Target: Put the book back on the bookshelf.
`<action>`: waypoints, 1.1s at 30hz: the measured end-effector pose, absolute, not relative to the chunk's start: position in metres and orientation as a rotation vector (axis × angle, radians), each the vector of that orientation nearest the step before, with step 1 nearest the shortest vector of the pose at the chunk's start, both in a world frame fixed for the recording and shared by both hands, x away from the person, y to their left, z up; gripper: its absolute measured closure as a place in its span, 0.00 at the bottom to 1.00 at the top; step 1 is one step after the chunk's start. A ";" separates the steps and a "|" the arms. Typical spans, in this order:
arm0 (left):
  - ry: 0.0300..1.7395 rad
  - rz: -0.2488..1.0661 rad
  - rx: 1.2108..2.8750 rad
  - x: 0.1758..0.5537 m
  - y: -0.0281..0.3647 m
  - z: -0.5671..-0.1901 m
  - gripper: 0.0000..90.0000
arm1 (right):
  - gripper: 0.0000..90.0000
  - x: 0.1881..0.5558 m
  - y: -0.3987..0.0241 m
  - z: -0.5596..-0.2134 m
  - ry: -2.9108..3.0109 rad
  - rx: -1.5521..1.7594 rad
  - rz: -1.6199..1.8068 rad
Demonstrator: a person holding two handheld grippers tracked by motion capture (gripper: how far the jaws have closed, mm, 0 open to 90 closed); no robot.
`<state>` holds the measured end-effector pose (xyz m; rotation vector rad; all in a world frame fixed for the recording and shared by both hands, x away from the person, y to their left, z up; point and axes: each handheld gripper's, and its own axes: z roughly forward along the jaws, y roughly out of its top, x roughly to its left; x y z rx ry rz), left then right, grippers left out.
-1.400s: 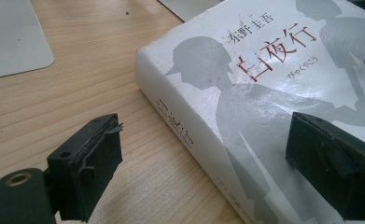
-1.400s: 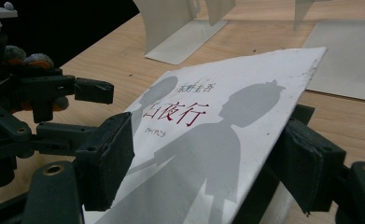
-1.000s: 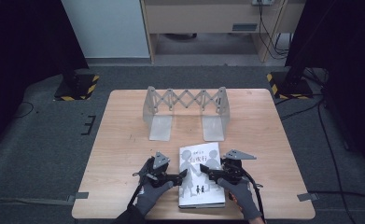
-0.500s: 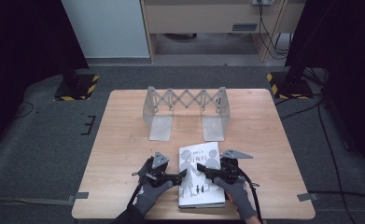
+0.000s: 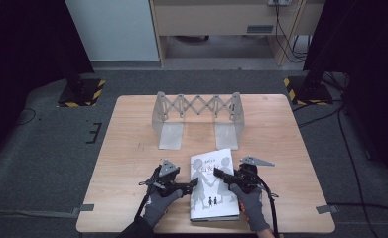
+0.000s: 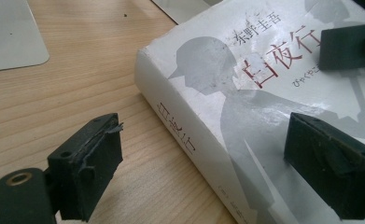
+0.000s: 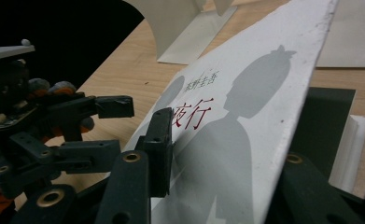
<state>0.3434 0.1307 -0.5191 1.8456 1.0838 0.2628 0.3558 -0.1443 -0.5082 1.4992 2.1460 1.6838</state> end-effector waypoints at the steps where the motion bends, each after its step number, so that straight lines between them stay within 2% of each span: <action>1: 1.080 0.259 1.848 0.344 0.131 -0.519 0.10 | 0.72 0.355 -0.145 -0.506 2.139 1.499 1.696; 6: 1.059 0.244 1.836 0.343 0.131 -0.517 0.09 | 0.79 0.350 -0.147 -0.499 2.114 1.483 1.794; 13: 1.006 0.167 1.767 0.343 0.137 -0.516 0.00 | 0.84 0.341 -0.148 -0.485 2.101 1.335 1.891; 24: 0.956 0.043 1.695 0.341 0.132 -0.515 0.00 | 0.90 0.335 -0.152 -0.476 2.097 1.240 1.999; 33: 0.939 -0.177 1.627 0.353 0.134 -0.522 0.00 | 0.91 0.335 -0.153 -0.474 2.120 1.206 2.050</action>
